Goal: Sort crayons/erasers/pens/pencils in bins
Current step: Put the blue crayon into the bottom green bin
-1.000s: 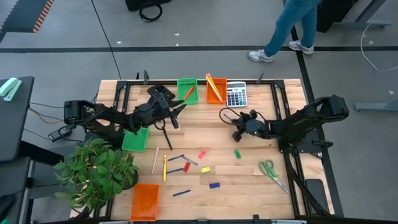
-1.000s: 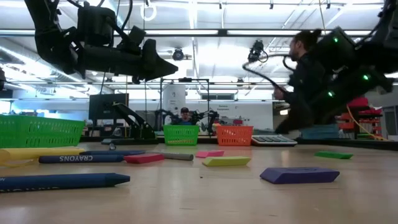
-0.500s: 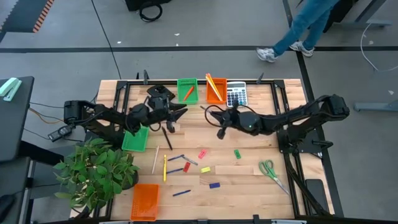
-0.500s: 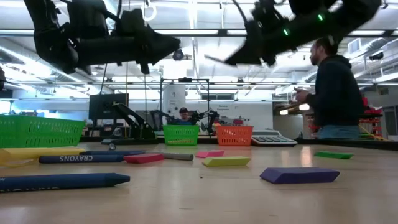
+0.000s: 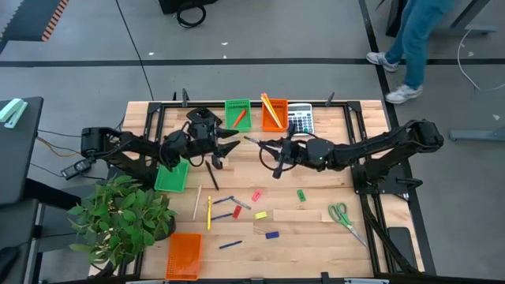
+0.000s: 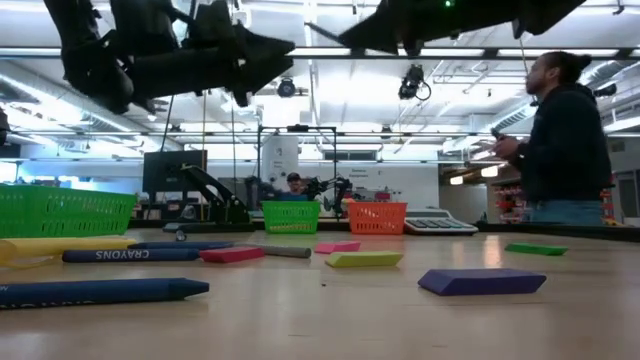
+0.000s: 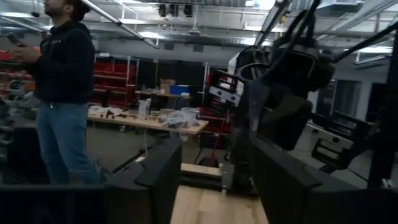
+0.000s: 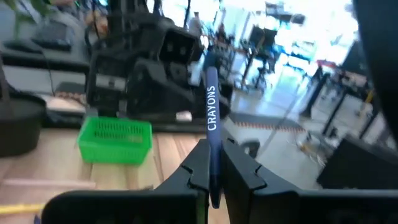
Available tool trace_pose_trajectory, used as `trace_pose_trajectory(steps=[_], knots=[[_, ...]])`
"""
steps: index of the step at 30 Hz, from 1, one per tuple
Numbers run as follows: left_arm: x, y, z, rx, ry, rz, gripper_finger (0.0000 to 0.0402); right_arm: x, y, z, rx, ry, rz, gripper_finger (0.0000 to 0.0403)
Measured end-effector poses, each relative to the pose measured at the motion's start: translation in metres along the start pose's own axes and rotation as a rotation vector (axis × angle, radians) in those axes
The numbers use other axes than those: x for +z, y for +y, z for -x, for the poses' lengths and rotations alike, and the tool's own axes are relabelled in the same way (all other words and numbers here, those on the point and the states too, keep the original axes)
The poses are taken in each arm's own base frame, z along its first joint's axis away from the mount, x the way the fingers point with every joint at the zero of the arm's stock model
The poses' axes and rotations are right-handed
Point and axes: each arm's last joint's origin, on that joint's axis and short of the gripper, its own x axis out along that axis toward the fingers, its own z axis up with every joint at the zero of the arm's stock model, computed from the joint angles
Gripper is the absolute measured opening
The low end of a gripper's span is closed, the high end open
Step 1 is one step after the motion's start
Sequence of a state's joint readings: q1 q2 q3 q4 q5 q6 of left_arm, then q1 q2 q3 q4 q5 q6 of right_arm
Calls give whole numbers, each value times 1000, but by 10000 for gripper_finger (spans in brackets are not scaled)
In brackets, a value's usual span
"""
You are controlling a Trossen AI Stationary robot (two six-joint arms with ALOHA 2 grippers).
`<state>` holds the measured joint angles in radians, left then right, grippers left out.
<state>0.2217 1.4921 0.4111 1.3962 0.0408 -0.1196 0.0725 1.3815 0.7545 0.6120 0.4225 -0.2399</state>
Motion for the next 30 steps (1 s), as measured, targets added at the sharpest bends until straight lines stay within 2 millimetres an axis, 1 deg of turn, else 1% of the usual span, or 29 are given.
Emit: trace_pose_trajectory(steps=[3,6,12,18,26,30], knots=[[5,-6,-8,-26,-11,1,230,9,-6,-4,29,-51,8,30],[11,-12,-16,-50,-47,-13,251,14,-10,-8,67,-77,3,30],[25,-19,-30,-55,-106,-31,260,18,-11,-10,77,-94,14,30],[36,-22,-40,-57,-148,-42,242,18,-11,-10,78,-89,20,31],[32,-22,-45,-51,-87,-39,212,18,-11,-10,77,-90,36,31],[32,-22,-45,-52,-86,-31,196,18,-12,-10,75,-88,42,31]])
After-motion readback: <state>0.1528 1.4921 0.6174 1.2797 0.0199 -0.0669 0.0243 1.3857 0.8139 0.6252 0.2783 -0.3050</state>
